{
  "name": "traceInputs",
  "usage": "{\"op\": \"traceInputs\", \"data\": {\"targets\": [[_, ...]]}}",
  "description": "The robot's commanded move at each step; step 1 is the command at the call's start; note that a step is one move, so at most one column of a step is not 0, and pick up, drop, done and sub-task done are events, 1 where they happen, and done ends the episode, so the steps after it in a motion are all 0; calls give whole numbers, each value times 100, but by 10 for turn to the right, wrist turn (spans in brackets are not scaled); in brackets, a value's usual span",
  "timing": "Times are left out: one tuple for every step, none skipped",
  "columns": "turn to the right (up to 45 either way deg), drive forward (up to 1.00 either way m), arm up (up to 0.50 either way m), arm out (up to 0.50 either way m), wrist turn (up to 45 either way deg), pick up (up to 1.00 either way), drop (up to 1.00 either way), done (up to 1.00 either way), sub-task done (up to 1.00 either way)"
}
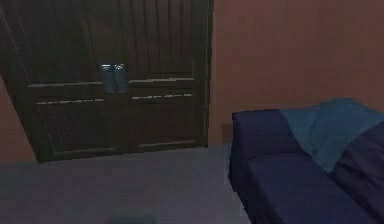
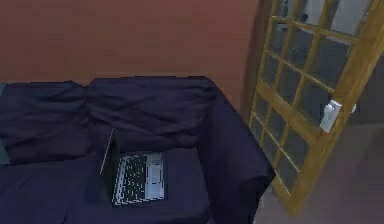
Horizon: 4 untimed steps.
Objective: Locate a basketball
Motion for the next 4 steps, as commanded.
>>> {"op": "traceInputs", "data": {"targets": [[-90, 0, 0, 0, 0, 0, 0, 0, 0], [0, 20, 0, 0, 0, 0, 0, 0, 0], [-270, 0, 0, 0, 0, 0, 0, 0, 0], [0, 90, 0, 0, 0, 0, 0, 0, 0]]}}
